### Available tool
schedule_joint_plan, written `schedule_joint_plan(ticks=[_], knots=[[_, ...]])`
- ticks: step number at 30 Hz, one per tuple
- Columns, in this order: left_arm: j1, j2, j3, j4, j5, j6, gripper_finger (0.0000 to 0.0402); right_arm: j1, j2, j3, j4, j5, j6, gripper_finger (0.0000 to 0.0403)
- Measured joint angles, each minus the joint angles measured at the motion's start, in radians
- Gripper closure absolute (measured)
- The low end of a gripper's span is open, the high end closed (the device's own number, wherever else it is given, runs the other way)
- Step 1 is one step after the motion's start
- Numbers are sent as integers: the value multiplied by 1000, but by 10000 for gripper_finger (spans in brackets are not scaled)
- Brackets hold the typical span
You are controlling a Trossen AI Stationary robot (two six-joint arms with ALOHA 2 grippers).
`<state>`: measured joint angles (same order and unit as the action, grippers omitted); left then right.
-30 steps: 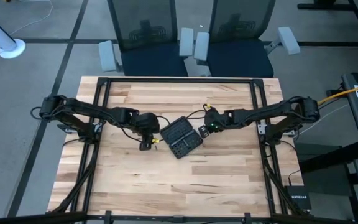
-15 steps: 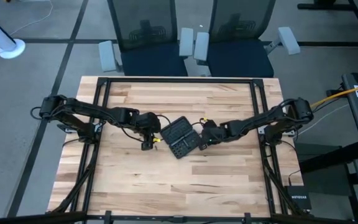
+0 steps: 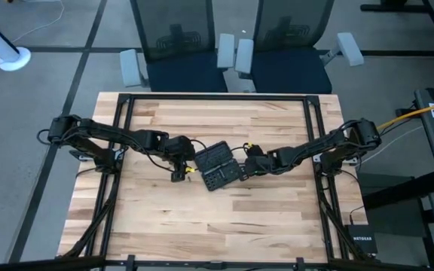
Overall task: Prefit tool cases
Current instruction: Adjust the black prefit tool case
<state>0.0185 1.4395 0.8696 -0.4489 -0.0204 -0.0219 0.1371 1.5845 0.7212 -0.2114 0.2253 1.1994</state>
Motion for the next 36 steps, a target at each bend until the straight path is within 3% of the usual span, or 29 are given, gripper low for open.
schedule_joint_plan(ticks=[15,36], knots=[[-7,0,0,49,1,-8,247,1,10,0,58,-45,27,403],[-146,0,0,106,1,-61,247,33,11,0,187,-100,98,403]])
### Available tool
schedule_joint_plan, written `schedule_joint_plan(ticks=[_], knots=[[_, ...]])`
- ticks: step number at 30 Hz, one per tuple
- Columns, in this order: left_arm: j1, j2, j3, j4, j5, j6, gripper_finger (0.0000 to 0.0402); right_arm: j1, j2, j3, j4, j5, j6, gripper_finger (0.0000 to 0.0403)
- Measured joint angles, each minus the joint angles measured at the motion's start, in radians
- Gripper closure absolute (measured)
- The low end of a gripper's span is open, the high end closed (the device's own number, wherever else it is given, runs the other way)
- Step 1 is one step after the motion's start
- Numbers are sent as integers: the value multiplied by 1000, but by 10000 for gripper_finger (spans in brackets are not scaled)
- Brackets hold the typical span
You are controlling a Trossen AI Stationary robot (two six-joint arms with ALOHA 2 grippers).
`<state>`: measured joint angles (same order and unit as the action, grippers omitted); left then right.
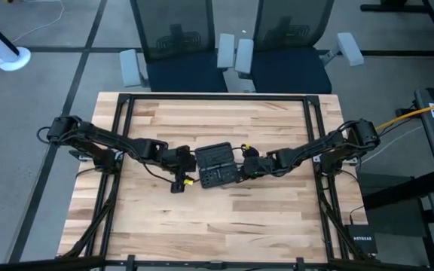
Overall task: Prefit tool cases
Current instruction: Adjust the black prefit tool case
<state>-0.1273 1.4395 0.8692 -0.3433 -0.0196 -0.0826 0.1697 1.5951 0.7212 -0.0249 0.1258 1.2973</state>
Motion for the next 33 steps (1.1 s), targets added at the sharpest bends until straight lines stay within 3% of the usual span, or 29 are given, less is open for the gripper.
schedule_joint_plan(ticks=[3,9,24,33], knots=[[-13,0,0,7,0,0,247,28,-6,0,17,31,3,403],[-17,0,0,20,-3,0,247,32,-55,0,-125,142,8,403],[-17,0,0,47,-3,-41,247,122,54,-1,-97,143,164,403],[-17,0,0,47,-3,-41,247,132,73,0,-43,138,168,403]])
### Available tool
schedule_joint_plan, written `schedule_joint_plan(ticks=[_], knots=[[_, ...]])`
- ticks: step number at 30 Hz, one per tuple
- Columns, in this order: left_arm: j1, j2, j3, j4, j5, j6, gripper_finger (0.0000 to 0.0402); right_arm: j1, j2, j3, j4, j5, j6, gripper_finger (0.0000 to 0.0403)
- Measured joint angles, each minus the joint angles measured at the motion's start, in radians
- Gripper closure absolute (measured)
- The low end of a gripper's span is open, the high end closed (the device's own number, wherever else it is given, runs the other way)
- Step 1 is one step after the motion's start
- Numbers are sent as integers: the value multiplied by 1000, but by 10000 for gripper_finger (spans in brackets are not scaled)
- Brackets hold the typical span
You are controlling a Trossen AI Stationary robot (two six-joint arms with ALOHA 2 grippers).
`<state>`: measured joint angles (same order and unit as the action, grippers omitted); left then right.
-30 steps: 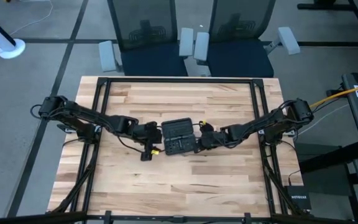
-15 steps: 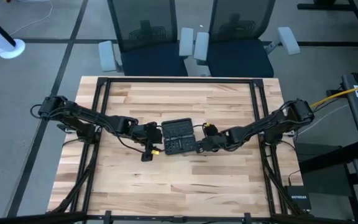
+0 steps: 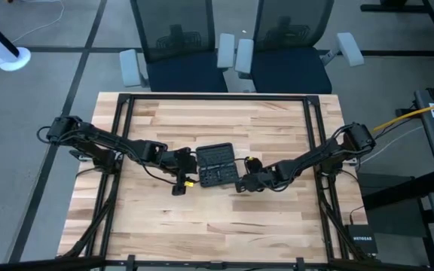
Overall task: Prefit tool cases
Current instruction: Adjust the black prefit tool case
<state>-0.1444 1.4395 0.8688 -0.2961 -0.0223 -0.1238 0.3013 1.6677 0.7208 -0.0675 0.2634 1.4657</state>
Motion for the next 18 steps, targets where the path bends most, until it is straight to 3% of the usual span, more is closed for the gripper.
schedule_joint_plan(ticks=[8,18], knots=[[0,0,0,-1,0,-1,247,-5,-4,1,-73,5,0,403],[-1,0,0,0,0,0,247,-54,-4,1,-33,60,-3,403]])
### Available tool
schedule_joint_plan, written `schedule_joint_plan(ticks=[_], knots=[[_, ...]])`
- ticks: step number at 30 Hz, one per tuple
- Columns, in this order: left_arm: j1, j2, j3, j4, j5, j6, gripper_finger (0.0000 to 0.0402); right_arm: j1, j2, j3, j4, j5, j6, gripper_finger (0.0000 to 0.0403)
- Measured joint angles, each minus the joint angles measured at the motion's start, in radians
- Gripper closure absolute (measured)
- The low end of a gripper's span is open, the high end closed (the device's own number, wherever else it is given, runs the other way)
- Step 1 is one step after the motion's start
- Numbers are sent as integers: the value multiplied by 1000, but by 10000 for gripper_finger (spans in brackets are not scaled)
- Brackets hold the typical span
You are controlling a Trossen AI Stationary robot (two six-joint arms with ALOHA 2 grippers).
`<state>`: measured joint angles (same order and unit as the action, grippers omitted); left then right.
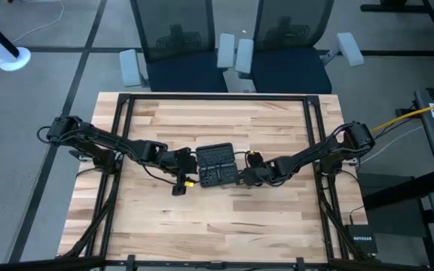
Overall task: Prefit tool cases
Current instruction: Adjust the black prefit tool case, then remove the orange socket bit from the black prefit tool case
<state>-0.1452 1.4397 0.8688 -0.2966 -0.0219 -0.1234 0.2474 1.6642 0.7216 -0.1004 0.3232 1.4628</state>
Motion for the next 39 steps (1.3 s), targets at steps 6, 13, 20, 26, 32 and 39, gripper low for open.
schedule_joint_plan(ticks=[6,13,20,26,32,39], knots=[[0,0,0,0,0,0,247,2,9,0,51,-35,-1,403],[0,0,0,1,-1,0,247,2,9,-1,99,-80,-2,403],[12,10,0,60,-1,118,247,1,-40,-1,-70,-65,-40,403],[72,115,15,147,70,248,250,1,-147,0,-271,-20,-91,403],[81,310,146,63,74,365,267,1,-199,0,-357,9,-102,403],[94,334,212,40,59,338,271,1,-203,0,-358,9,-123,403]])
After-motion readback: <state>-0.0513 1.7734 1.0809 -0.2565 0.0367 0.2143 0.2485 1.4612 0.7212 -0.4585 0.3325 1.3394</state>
